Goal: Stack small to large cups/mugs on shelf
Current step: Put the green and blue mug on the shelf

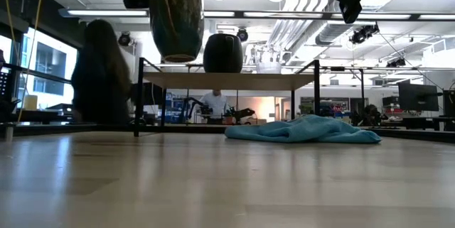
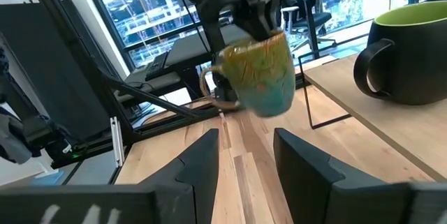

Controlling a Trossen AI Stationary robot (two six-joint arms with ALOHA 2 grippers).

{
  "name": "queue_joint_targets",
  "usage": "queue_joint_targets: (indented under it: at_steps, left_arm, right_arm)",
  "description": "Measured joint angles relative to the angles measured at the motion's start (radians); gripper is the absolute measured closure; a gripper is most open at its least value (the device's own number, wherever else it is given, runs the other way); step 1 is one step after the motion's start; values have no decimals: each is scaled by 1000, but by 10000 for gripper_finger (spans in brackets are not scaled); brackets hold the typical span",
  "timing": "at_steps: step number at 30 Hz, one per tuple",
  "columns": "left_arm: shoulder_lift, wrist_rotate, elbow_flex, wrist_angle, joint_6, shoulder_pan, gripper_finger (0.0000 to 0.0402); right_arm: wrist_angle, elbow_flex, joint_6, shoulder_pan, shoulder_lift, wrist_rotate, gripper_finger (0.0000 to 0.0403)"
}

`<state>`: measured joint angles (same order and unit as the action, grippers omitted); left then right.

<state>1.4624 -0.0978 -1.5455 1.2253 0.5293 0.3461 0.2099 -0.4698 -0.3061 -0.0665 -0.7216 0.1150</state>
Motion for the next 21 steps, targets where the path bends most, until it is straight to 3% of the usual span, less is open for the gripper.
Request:
queue_joint_targets:
  at_steps: [21]
  left_arm:
    - [37,40,-185,123,-237,221,384]
  right_arm:
    - [-4,0,-8,0,0,1,275]
